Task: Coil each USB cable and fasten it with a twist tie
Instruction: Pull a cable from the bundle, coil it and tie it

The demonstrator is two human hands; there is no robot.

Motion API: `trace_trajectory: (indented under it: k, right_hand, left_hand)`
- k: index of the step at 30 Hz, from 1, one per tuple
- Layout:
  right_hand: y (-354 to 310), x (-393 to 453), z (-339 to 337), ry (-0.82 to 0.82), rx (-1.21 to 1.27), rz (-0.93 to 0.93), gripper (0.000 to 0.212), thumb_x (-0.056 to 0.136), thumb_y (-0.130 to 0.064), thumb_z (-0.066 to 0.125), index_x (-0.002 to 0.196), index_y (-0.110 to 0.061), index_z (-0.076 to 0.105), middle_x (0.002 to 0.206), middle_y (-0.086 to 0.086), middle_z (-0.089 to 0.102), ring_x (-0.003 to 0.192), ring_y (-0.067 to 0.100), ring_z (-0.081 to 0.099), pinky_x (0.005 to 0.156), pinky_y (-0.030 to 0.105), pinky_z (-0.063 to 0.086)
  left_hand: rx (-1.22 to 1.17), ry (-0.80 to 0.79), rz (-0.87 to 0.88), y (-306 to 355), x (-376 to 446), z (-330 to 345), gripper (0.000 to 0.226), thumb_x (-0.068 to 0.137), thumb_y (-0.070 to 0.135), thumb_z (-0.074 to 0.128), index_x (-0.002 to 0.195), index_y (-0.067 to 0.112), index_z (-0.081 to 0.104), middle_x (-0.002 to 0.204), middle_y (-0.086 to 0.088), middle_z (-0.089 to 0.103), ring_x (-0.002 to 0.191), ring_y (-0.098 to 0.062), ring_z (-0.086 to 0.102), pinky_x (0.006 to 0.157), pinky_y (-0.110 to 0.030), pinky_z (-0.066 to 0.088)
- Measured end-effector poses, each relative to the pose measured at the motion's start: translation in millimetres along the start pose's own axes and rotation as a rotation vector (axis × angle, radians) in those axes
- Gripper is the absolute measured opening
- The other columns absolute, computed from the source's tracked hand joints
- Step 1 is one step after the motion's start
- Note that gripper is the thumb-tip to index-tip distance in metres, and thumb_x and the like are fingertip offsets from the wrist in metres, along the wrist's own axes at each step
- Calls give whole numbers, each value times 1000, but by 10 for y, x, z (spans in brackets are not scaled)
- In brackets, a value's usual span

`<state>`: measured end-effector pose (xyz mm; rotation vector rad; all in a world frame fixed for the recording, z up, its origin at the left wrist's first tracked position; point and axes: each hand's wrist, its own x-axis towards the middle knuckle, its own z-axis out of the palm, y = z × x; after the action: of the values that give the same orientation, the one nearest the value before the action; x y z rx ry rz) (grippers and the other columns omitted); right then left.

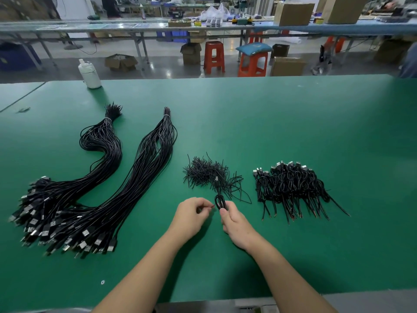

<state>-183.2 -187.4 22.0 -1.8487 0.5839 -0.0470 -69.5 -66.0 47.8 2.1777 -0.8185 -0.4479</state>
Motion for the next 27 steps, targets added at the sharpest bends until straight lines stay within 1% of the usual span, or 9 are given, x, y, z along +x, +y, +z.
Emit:
trace_trajectory:
  k: [3, 8, 10, 12, 14, 17, 19, 23, 27]
  right_hand:
    - [-3, 2, 3, 12, 51, 11, 22, 106, -35, 35, 87, -42, 44, 74, -7, 43, 61, 9, 37, 61, 30, 33]
    - [10, 20, 21, 28, 77, 30, 25, 107, -32, 36, 87, -24, 49, 71, -4, 41, 58, 9, 35, 58, 29, 31]
    - [-5, 26, 23, 50, 108, 42, 28, 107, -31, 36, 85, -27, 52, 66, -4, 39, 52, 8, 34, 52, 25, 28]
    - [-34, 28, 10, 40, 119, 68, 30, 107, -32, 36, 81, -28, 51, 63, -6, 38, 47, 6, 32, 46, 23, 27]
    - [-56, 40, -12, -13, 129, 90, 29, 106, -32, 37, 81, -25, 48, 61, -8, 36, 44, 5, 30, 42, 25, 26]
    - [-86, 54, -48, -98, 140, 103, 27, 106, -36, 35, 91, -18, 50, 57, -12, 35, 44, 6, 29, 42, 28, 27]
    - [-100, 49, -65, -130, 160, 108, 31, 106, -40, 35, 97, -17, 53, 55, -12, 34, 45, 8, 29, 43, 28, 29]
    - [-110, 33, -62, -157, 165, 106, 29, 107, -34, 35, 110, -15, 57, 58, -11, 36, 51, 9, 34, 47, 27, 39]
    - [-97, 2, -30, -114, 189, 95, 26, 106, -24, 34, 112, -9, 55, 62, -7, 36, 53, 10, 35, 47, 28, 40]
  left_hand:
    - [100, 6, 67, 25, -12, 49, 15, 92, 19, 64, 98, 26, 76, 86, 13, 61, 72, 2, 51, 67, -12, 34]
    - [296, 51, 224, 25, -101, 73, 13, 94, 22, 60, 100, 20, 71, 92, 4, 58, 81, -14, 57, 75, -27, 47]
    - [463, 143, 371, 32, -150, 60, 5, 89, 19, 65, 89, 14, 66, 86, -1, 55, 74, -21, 57, 62, -37, 51]
    - [593, 251, 569, 41, -159, 39, 14, 77, 11, 75, 76, 12, 61, 77, -3, 53, 68, -24, 54, 51, -36, 49]
    - [679, 307, 801, 43, -134, 9, 8, 77, 7, 68, 76, 12, 62, 81, -5, 58, 76, -26, 55, 61, -36, 50]
    - [689, 229, 972, 87, -104, -68, 19, 85, 7, 49, 88, 12, 67, 105, -6, 64, 112, -27, 60, 91, -36, 48]
    - [662, 139, 962, 122, -56, -99, 23, 81, 5, 46, 89, 14, 66, 107, -2, 66, 112, -21, 62, 97, -32, 45]
    - [610, 71, 710, 146, 46, -79, 12, 83, 7, 61, 87, 19, 62, 84, 8, 65, 83, -18, 60, 73, -30, 39]
    - [354, 7, 354, 179, 83, 7, 13, 98, 21, 51, 90, 25, 60, 86, 11, 63, 87, -18, 53, 82, -34, 41]
